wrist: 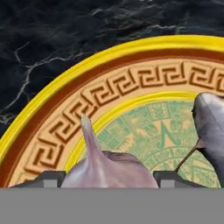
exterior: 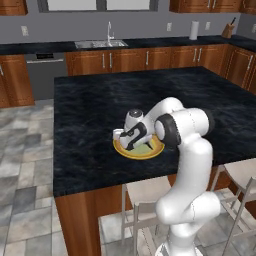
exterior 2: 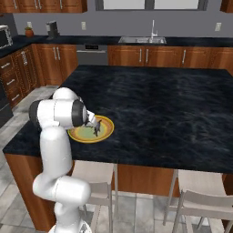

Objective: Take the cheese, fish, and garlic from the fridge and place them on the plate on the dining counter to create an appetizer plate.

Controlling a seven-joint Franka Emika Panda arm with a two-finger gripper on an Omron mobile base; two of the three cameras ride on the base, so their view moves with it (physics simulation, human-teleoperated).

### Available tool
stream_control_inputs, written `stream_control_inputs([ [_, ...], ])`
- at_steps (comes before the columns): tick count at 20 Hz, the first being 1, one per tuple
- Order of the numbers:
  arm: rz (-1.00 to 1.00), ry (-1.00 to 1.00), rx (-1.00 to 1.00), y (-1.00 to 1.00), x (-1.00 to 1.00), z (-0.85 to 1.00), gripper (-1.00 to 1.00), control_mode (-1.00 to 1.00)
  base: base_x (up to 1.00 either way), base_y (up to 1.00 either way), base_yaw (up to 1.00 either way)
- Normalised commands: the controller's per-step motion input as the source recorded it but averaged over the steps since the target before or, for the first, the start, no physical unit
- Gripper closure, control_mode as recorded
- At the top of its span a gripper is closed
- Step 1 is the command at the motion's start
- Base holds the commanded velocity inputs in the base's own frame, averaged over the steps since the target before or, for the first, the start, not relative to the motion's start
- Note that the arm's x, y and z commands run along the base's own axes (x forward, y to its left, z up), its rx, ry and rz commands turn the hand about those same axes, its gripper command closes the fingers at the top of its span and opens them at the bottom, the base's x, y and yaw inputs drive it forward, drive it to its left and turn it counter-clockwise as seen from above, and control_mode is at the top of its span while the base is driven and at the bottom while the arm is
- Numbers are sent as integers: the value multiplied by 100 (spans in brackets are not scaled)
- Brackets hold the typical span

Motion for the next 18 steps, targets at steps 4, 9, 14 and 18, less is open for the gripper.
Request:
stream_control_inputs([
  [4,-4,1,0,0,-7,1,-100,-100,0,0,0],
  [9,-7,6,0,-2,-40,32,-100,-100,0,0,0],
  [14,-8,9,0,-18,-46,68,-100,-100,0,0,0],
  [18,-5,3,0,-37,-88,93,-100,-100,0,0,0],
])
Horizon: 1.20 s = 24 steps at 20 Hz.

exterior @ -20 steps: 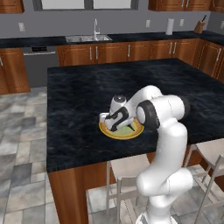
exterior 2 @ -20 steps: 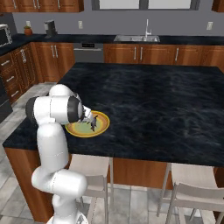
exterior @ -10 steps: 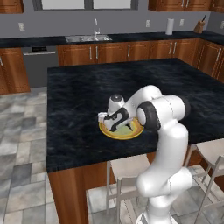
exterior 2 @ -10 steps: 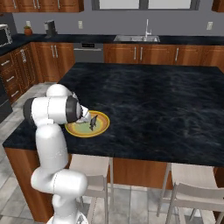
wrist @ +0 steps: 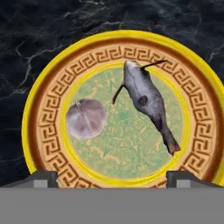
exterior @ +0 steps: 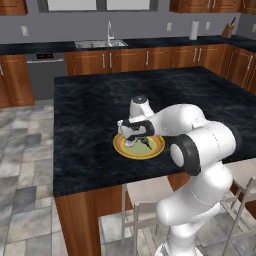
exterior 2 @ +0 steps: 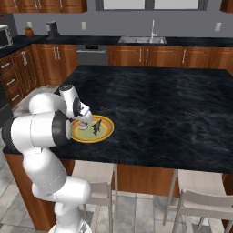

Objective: Take the cheese, fish, and garlic from the fridge and place them on the plate on the dining counter to create an appetizer plate.

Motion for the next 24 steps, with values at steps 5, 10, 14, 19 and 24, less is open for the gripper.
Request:
stream_control_inputs([
  [5,0,0,0,-43,-100,90,-100,-100,0,0,0],
  [10,0,0,0,-30,-100,94,-100,-100,0,0,0],
  [14,3,0,0,-14,-100,91,-100,-100,0,0,0],
  [19,6,-9,0,-18,-100,61,-100,-100,0,0,0],
  [24,7,-15,0,-21,-100,33,-100,-100,0,0,0],
])
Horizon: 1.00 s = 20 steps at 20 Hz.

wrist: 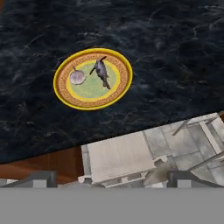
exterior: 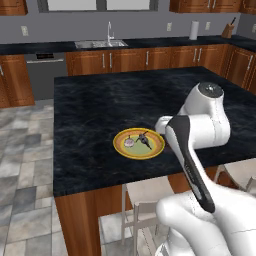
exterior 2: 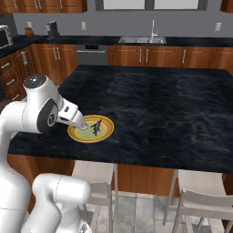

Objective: Take the cheese, fish, and garlic from the fridge and place them on the plate on the dining counter to create an appetizer plate.

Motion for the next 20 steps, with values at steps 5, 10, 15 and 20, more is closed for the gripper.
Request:
stream_control_inputs([
  [5,6,-11,0,-16,-99,22,-100,-100,0,0,0],
  [10,7,-14,0,-1,-100,12,-100,-100,0,0,0],
  [15,0,1,0,-21,-80,42,-100,-100,0,0,0],
  [20,0,0,0,0,0,0,-100,100,-12,-53,-16],
])
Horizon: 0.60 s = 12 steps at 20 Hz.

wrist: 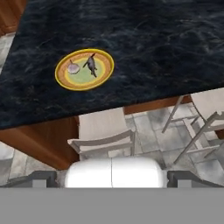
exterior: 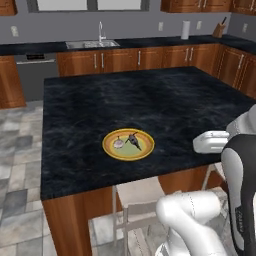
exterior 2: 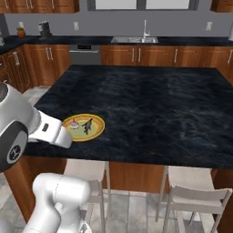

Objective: Take the cheese, fish, and garlic from the fridge and place them on the plate on the dining counter to create an appetizer plate.

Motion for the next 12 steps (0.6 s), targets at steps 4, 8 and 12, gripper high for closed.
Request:
stream_control_inputs([
  [4,0,0,0,0,0,0,-100,100,-6,-93,-35],
  [8,0,0,0,0,0,0,-100,100,-16,-100,-51],
  [12,0,0,0,0,0,0,-100,100,-9,-92,-57],
])
